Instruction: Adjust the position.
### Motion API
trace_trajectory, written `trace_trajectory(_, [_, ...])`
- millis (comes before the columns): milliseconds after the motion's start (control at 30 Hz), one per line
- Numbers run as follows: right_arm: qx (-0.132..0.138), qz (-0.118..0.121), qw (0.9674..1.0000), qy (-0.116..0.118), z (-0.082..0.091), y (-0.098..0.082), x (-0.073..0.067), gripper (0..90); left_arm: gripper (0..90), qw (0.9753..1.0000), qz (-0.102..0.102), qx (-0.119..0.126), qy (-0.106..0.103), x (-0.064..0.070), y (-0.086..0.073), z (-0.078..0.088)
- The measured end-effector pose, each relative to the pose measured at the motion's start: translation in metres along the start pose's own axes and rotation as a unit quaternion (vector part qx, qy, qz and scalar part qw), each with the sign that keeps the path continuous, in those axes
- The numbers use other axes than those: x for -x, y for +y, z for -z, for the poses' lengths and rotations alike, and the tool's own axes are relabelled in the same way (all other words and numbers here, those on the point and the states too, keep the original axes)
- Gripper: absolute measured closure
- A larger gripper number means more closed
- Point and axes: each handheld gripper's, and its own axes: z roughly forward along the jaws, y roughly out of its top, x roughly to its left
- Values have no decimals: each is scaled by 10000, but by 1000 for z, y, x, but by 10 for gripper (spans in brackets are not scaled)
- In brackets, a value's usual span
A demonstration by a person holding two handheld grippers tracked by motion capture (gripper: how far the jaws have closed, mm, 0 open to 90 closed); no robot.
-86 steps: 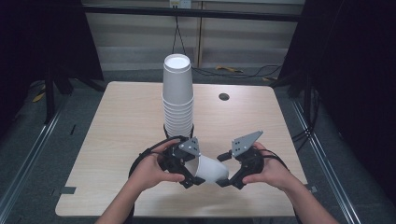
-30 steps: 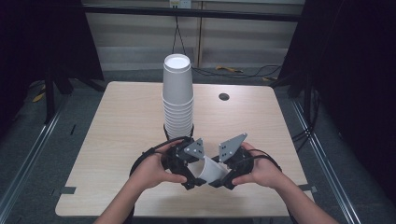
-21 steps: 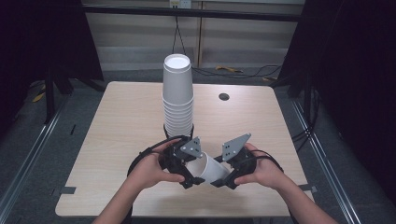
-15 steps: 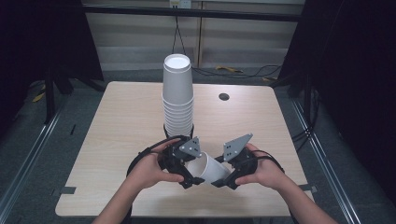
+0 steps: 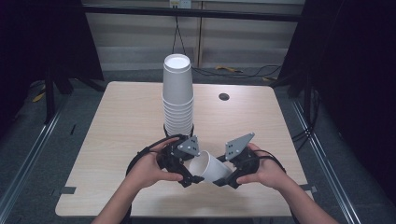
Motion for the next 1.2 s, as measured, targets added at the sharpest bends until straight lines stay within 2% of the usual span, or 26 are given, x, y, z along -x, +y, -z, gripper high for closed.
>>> trace_trajectory(67, [55, -75, 10000, 23, 1, -2, 1, 253, 129, 10000, 35, 52, -31, -2, -1, 2])
trace_trajectory(300, [104, -79, 9999, -2, 5, -7, 4, 253, 128, 9999, 117, 93, -7, -4, -5, 5])
trace_trajectory(333, [100, -82, 9999, -64, 6, -7, 4, 252, 128, 9999, 139, 64, -7, -5, -6, 5])
trace_trajectory(467, [244, -108, 9996, -48, 11, -11, 7, 250, 127, 9992, 326, 225, 49, -8, -9, 9])
trace_trajectory(533, [289, -149, 9994, -127, 12, -13, 9, 249, 130, 9986, 405, 340, -15, -9, -10, 11])
trace_trajectory(600, [320, -179, 9991, -222, 13, -15, 10, 247, 130, 9986, 397, 352, 7, -9, -10, 12])
trace_trajectory(700, [347, -182, 9990, -225, 13, -16, 11, 246, 130, 9978, 495, 446, -46, -9, -10, 11])
trace_trajectory(800, [398, -239, 9987, -231, 14, -18, 14, 245, 132, 9981, 457, 405, -96, -8, -11, 10])
trace_trajectory(833, [422, -277, 9985, -222, 15, -19, 14, 244, 131, 9977, 515, 432, -86, -8, -11, 9])
trace_trajectory(933, [528, -243, 9981, -180, 15, -18, 13, 243, 130, 9973, 573, 457, 9, -10, -13, 7])
trace_trajectory(1000, [543, -185, 9983, -142, 14, -16, 11, 242, 131, 9963, 691, 502, -11, -11, -13, 5])
trace_trajectory(1200, [599, -36, 9982, -82, 11, -9, 8, 241, 121, 9967, 601, 537, -131, -10, -10, 1])
